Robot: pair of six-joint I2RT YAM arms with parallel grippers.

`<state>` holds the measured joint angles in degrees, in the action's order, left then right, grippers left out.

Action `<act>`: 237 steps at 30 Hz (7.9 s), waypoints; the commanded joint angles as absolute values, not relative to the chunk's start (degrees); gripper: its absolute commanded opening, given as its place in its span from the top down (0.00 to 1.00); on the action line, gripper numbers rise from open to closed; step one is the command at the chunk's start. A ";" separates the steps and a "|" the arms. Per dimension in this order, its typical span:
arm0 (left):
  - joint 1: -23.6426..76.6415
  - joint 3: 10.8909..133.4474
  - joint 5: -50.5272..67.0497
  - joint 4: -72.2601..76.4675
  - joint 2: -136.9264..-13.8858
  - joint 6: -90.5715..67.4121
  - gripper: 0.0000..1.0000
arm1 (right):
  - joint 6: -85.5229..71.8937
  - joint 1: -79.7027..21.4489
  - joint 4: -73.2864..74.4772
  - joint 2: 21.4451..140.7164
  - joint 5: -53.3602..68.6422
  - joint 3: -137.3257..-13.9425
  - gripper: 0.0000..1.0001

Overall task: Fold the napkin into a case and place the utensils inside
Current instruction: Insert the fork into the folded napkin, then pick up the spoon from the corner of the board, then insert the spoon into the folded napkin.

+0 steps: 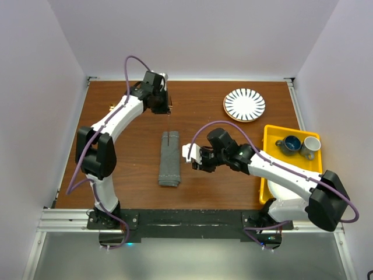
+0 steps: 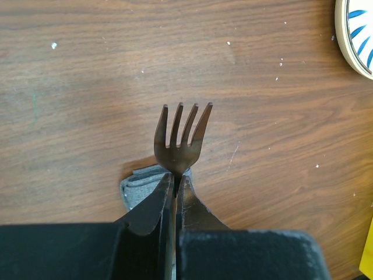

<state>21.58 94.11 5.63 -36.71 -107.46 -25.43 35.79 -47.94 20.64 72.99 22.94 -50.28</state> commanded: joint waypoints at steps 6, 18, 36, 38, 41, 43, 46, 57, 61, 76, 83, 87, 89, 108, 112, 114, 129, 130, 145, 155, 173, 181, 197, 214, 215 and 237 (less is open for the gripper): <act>23.29 92.90 4.48 -35.69 -109.24 -28.83 1.00 | 38.14 -47.81 18.81 69.79 22.49 -48.69 0.69; 24.08 91.15 3.96 -35.86 -111.44 -29.18 1.00 | 38.67 -47.99 20.47 68.03 22.94 -47.90 0.69; 24.17 88.69 7.64 -37.70 -111.27 -31.02 1.00 | 40.08 -47.90 21.62 68.38 22.85 -48.60 0.69; 24.17 87.90 8.26 -38.05 -110.75 -31.46 1.00 | 40.25 -47.90 21.71 68.47 22.76 -48.78 0.69; 24.43 86.58 8.35 -38.23 -109.69 -31.90 1.00 | 40.17 -47.90 21.71 68.55 22.76 -48.60 0.69; 24.70 85.96 8.09 -38.23 -108.90 -32.17 1.00 | 39.82 -47.90 21.62 68.73 22.85 -48.43 0.69; 25.14 84.56 7.47 -38.06 -107.06 -32.52 1.00 | 39.11 -47.90 21.27 68.82 23.03 -48.25 0.69; 26.02 79.89 5.98 -35.95 -103.27 -33.93 1.00 | 36.40 -47.90 18.82 68.91 25.04 -47.91 0.69; 26.02 79.72 6.68 -35.77 -103.36 -33.66 1.00 | 31.91 -49.74 12.58 69.87 27.15 -46.41 0.69; 26.02 78.22 5.98 -36.21 -104.33 -33.66 1.00 | 29.18 -73.37 -16.07 89.37 9.79 -42.80 0.73; 26.02 76.73 6.24 -36.04 -102.92 -34.63 1.00 | 32.95 -76.55 -23.63 95.35 -2.45 -41.31 0.76; 26.02 76.38 6.68 -36.12 -102.57 -34.89 1.00 | 35.24 -76.46 -26.19 98.08 -5.53 -40.87 0.78; 26.10 76.46 6.94 -36.12 -102.48 -34.89 1.00 | 36.38 -76.55 -28.29 99.22 -7.11 -40.00 0.78; 28.92 74.27 7.21 -35.42 -102.66 -35.86 1.00 | 37.35 -72.33 -30.41 101.34 -7.30 -39.55 0.79; 28.83 73.65 6.77 -35.33 -102.92 -36.74 1.00 | 37.35 -72.16 -29.97 100.90 -6.59 -39.55 0.79; 28.92 73.39 6.59 -34.98 -103.09 -36.83 1.00 | 37.35 -72.07 -29.88 100.72 -6.50 -39.64 0.78; 29.09 72.33 6.86 -36.12 -103.54 -37.09 0.91 | 36.91 -72.16 -29.09 100.46 -6.15 -39.73 0.78; 29.09 72.33 6.86 -36.04 -103.54 -37.00 0.83 | 36.83 -72.07 -29.18 100.37 -6.07 -39.55 0.78; 28.57 78.83 2.55 -35.17 -99.68 -34.20 0.60 | 36.47 -72.07 -27.86 98.62 -5.19 -38.76 0.78; 3.63 97.88 15.19 -37.16 -103.60 -3.72 0.53 | 35.86 -72.07 -24.26 96.51 -3.78 -39.81 0.76; -15.12 117.42 19.16 -54.49 -129.90 17.67 0.60 | 34.89 -72.07 -22.94 96.86 -1.67 -40.43 0.74; -14.94 117.07 16.44 -51.95 -134.38 16.96 0.64 | 34.37 -72.07 -22.85 96.94 -1.15 -40.60 0.73; -12.39 115.75 9.40 -49.57 -139.04 18.37 0.81 | 33.57 -71.81 -22.67 97.29 -0.18 -41.22 0.73; -8.97 106.19 9.14 -39.14 -121.22 -3.84 1.00 | 34.01 -71.89 -23.12 97.47 -0.18 -41.04 0.73; -8.18 104.34 9.05 -38.15 -117.46 -5.17 1.00 | 34.36 -71.89 -23.20 97.47 -0.18 -40.87 0.73; 24.52 77.79 -3.69 -18.29 -97.38 -32.34 1.00 | 37.88 -71.81 -27.33 96.77 -1.32 -37.62 0.71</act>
